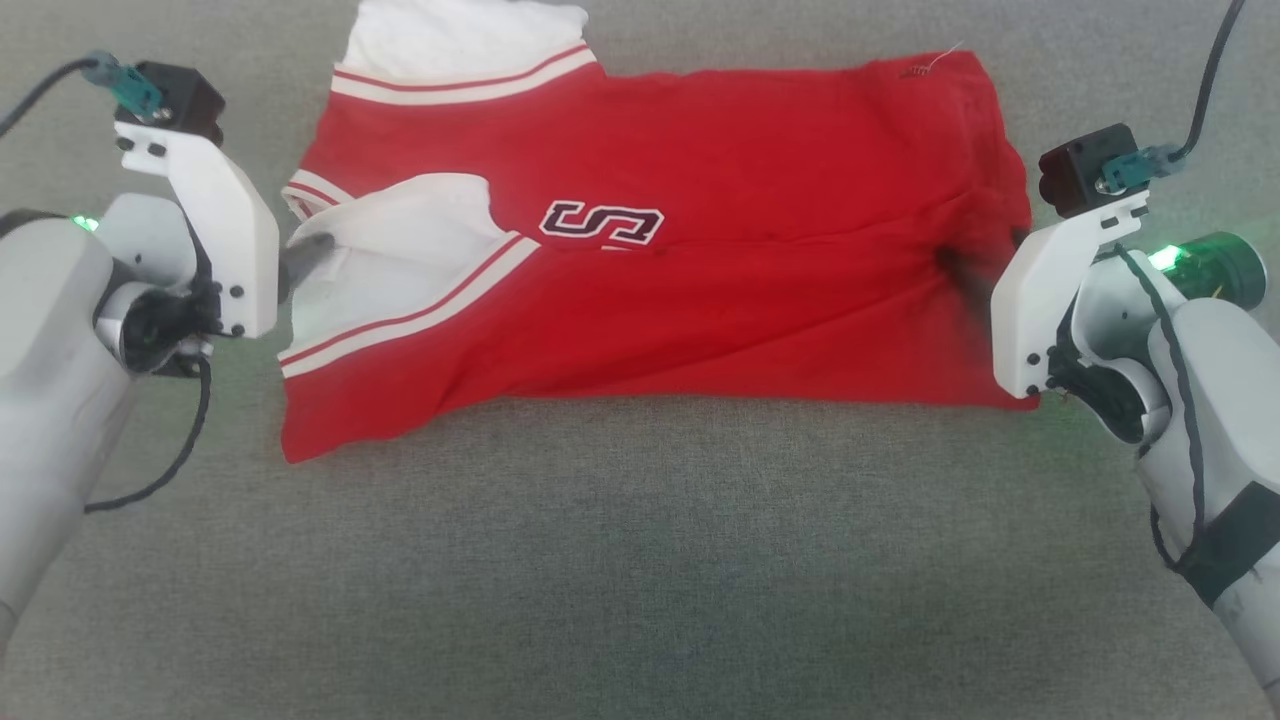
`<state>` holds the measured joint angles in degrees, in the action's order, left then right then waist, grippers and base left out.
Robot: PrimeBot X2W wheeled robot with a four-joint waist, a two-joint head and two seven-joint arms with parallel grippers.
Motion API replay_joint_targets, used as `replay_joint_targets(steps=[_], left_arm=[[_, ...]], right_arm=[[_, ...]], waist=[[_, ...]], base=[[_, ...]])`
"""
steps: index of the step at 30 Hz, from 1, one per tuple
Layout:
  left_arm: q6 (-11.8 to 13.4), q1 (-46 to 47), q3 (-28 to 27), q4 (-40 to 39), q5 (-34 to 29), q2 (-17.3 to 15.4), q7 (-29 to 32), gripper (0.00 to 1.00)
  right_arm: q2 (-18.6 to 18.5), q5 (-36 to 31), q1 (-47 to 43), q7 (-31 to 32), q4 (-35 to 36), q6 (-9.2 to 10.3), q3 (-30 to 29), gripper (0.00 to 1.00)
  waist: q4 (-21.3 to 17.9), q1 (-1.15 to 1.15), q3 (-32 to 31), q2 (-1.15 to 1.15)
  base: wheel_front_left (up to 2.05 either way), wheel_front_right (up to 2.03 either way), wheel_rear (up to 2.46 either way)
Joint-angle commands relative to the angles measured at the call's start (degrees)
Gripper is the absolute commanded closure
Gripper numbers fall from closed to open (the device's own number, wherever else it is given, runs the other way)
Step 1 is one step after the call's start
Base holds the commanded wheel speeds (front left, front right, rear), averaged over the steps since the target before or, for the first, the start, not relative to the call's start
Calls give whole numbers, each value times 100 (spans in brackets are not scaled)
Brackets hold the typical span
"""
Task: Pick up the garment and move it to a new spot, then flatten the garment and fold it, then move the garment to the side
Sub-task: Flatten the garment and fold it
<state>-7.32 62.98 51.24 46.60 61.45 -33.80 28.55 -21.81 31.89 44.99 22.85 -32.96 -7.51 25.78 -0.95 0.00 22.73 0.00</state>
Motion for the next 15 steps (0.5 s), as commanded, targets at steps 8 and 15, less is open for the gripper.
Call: replay_joint_targets(steps=[8, 15], left_arm=[[-11, 102, 31, -70, 38, -87, -67, 0], [303, -483, 15, -838, 295, -361, 245, 0]], right_arm=[[-138, 54, -148, -577, 207, 6, -50, 0], [-27, -509, -703, -1917, 780, 6, -852, 0]], waist=[[104, 0, -437, 0], [145, 0, -761, 0]], base=[[0, 0, 0], [0, 0, 0]])
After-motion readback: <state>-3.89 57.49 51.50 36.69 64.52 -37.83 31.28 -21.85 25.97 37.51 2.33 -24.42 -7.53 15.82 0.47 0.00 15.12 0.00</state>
